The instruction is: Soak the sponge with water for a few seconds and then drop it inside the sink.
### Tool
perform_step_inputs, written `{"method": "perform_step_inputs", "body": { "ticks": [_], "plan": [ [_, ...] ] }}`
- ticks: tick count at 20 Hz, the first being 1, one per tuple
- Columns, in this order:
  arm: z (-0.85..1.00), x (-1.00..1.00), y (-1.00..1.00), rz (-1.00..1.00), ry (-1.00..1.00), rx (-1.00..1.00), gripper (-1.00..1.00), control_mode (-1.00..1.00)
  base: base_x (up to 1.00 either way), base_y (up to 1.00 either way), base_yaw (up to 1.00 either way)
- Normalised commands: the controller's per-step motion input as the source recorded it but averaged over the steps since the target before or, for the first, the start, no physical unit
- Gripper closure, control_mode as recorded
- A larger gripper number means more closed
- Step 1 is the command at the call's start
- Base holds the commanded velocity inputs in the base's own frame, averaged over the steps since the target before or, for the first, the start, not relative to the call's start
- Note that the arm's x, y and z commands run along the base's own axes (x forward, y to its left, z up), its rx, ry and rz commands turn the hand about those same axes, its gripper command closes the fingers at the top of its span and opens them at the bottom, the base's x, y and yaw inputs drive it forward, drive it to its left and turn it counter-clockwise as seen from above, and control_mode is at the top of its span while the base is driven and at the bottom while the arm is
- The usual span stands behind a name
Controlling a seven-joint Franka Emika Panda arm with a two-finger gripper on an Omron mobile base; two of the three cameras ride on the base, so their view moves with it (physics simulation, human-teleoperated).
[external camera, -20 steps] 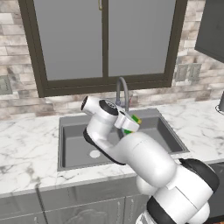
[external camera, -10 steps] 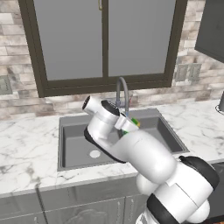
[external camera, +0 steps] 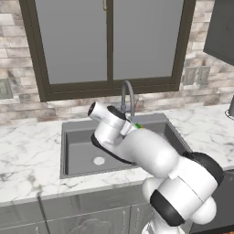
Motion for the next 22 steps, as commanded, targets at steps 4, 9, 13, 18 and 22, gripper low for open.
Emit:
{"method": "perform_step_inputs", "body": {
  "ticks": [4, 9, 13, 18, 22],
  "plan": [
    [-0.16, 0.42, 0.0, 0.0, 0.0, 0.0, 1.0, -1.0, 0.0, 0.0, 0.0],
    [-0.23, 0.27, 0.0, 0.0, 0.0, 0.0, 1.0, -1.0, 0.0, 0.0, 0.0],
    [-0.23, 0.21, 0.0, 0.0, 0.0, 0.0, 1.0, -1.0, 0.0, 0.0, 0.0],
    [-0.11, 0.21, 0.0, 0.0, 0.0, 0.0, 1.0, -1.0, 0.0, 0.0, 0.0],
    [0.0, 0.15, 0.0, 0.0, 0.0, 0.0, 1.0, -1.0, 0.0, 0.0, 0.0]
  ]
}}
